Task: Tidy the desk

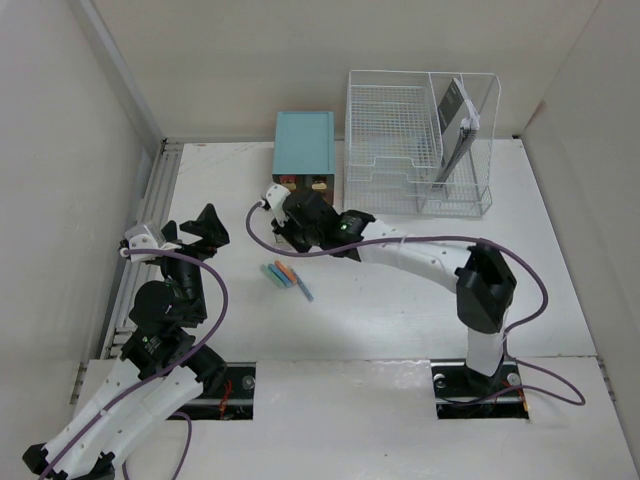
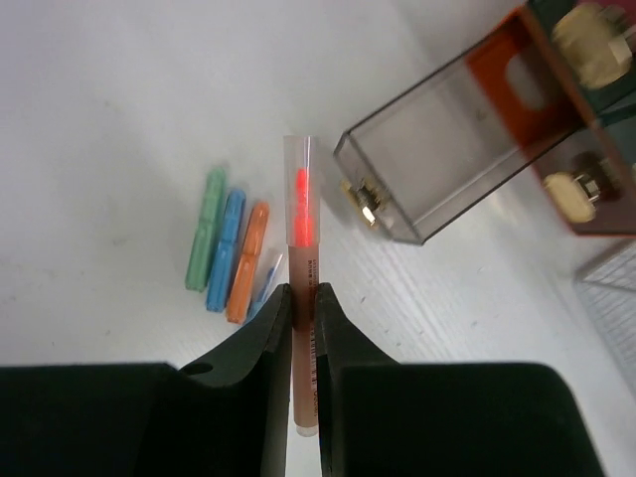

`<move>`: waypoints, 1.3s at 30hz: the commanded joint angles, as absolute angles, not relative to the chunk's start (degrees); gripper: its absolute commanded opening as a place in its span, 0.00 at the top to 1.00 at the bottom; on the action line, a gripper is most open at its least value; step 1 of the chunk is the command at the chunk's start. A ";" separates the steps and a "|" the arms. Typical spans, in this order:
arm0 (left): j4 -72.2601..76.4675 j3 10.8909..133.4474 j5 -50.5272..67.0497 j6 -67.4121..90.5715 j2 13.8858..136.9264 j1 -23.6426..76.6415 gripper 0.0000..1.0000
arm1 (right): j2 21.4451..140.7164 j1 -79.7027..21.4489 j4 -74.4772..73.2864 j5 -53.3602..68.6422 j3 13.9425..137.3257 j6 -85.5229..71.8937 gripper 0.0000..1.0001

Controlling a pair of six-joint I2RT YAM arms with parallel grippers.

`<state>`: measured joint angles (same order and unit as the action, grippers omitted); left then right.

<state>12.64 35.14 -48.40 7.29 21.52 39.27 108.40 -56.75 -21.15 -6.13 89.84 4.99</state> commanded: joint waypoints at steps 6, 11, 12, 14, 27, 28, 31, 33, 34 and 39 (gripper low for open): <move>14.77 34.80 -47.46 6.50 21.01 39.20 0.13 | 110.91 -57.57 -22.67 -15.20 105.52 10.72 0.96; 14.77 34.80 -47.46 7.03 20.48 39.20 0.13 | 118.64 -56.52 -24.52 -19.49 112.84 10.64 0.96; 14.77 34.80 -47.46 7.03 20.48 39.20 0.13 | 119.26 -56.51 -23.83 -20.64 113.37 10.11 0.96; 14.77 34.80 -47.46 7.03 20.48 39.20 0.13 | 120.58 -55.90 -22.95 -22.40 114.08 7.93 0.96; 14.24 34.80 -46.93 7.03 19.95 39.20 0.13 | 125.94 -53.17 -24.26 -23.38 120.14 1.41 0.96; 14.24 34.80 -46.93 7.03 19.95 39.20 0.13 | 126.47 -52.65 -24.26 -23.38 120.15 1.41 0.96; 14.24 34.80 -46.93 7.03 19.95 39.20 0.13 | 127.87 -52.03 -24.26 -22.59 120.15 0.88 0.96; 14.24 34.80 -46.93 7.03 19.95 39.20 0.13 | 128.50 -51.42 -24.26 -21.80 120.15 0.88 0.96; 14.24 34.80 -46.93 7.03 19.95 39.20 0.13 | 128.50 -51.42 -24.26 -21.80 120.15 0.88 0.96; 14.24 34.80 -46.93 7.03 19.95 39.20 0.13 | 129.64 -51.42 -24.26 -20.65 120.15 0.88 0.96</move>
